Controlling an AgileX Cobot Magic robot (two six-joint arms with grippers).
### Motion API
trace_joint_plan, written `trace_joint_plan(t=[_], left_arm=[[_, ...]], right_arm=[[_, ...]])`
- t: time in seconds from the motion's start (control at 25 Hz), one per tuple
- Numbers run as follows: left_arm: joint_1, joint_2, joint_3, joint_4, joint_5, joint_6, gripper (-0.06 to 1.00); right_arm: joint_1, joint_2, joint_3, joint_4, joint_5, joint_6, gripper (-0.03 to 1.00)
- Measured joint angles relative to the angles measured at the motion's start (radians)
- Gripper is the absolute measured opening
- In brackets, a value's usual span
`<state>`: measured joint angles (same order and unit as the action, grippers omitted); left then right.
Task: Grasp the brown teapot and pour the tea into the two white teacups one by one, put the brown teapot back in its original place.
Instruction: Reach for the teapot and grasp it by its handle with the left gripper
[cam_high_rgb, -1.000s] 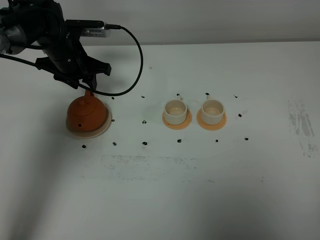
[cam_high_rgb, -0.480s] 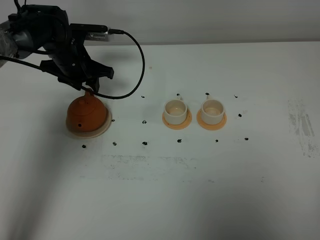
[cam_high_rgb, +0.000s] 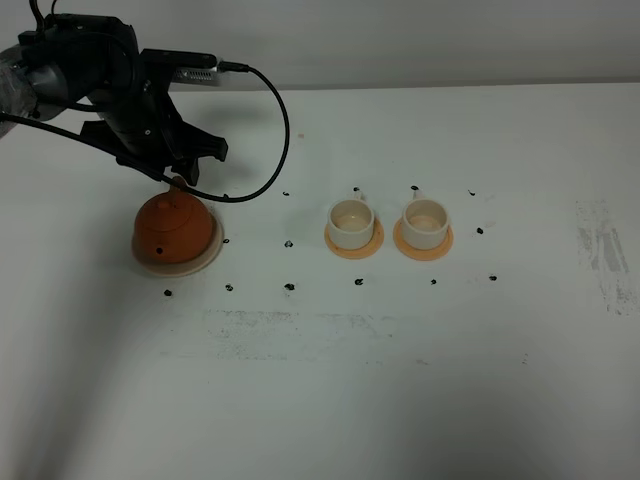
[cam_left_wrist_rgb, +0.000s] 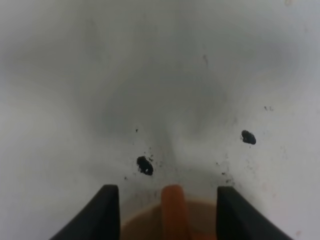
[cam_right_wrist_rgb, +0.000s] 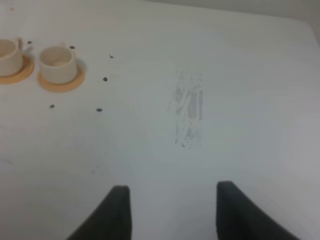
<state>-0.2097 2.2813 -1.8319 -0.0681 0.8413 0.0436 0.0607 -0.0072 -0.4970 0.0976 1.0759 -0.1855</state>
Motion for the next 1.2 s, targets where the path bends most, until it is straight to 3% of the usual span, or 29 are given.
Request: trace_joint_plan(t=[1.2], left_arm=[[0.011, 0.017, 0.000, 0.122, -0.014, 0.101, 0.47]], right_arm=[[0.000, 0.000, 0.000, 0.000, 0.000, 0.002, 0.41]])
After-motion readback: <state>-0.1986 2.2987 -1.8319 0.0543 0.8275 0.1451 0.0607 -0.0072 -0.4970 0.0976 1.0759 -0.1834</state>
